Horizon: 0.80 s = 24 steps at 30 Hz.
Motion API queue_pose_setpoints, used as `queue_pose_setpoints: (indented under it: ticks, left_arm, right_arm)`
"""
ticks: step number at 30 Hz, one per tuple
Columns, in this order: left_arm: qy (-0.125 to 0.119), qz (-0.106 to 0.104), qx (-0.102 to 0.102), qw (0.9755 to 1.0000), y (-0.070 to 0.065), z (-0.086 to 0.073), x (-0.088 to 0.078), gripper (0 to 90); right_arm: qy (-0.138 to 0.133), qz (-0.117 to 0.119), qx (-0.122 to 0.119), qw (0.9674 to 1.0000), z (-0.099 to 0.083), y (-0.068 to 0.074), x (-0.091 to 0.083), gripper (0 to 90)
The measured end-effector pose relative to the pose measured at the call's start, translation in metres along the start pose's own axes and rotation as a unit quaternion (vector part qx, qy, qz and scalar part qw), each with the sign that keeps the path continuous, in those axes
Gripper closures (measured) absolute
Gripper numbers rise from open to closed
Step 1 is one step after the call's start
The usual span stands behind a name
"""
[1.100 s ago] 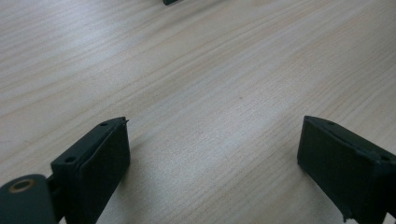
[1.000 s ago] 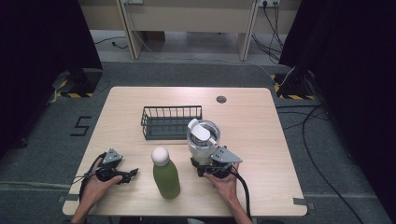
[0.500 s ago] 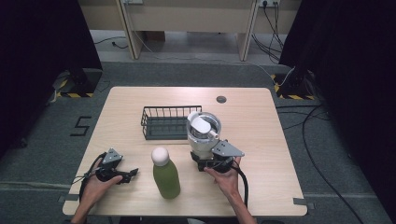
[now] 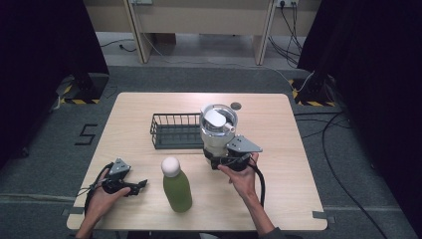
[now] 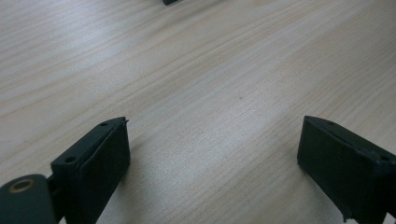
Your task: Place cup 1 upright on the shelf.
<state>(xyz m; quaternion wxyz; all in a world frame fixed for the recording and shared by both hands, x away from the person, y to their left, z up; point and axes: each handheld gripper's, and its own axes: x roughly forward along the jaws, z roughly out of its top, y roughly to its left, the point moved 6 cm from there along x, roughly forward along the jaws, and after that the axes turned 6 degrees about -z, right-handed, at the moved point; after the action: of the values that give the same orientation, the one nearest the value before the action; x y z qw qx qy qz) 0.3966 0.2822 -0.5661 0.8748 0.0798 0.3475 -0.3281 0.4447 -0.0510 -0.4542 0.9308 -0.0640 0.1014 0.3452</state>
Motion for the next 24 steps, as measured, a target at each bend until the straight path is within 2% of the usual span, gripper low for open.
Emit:
queue_pose_setpoints:
  ticks: [11, 21, 24]
  left_arm:
    - [0.000, 0.000, 0.000, 1.0000, 0.000, 0.000, 0.000, 8.7]
    - [-0.001, -0.001, 0.000, 1.0000, 0.000, 0.000, 0.000, 8.7]
    - [-0.001, -0.001, 0.000, 1.0000, 0.000, 0.000, 0.000, 8.6]
  right_arm:
    - [-0.002, 0.004, -0.010, 0.9999, 0.037, -0.006, 0.020, 11.1]
    - [0.004, 0.003, -0.027, 0.9996, 0.062, -0.007, 0.042, 11.1]
    - [0.004, 0.007, -0.022, 0.9997, 0.066, -0.006, 0.046, 11.1]
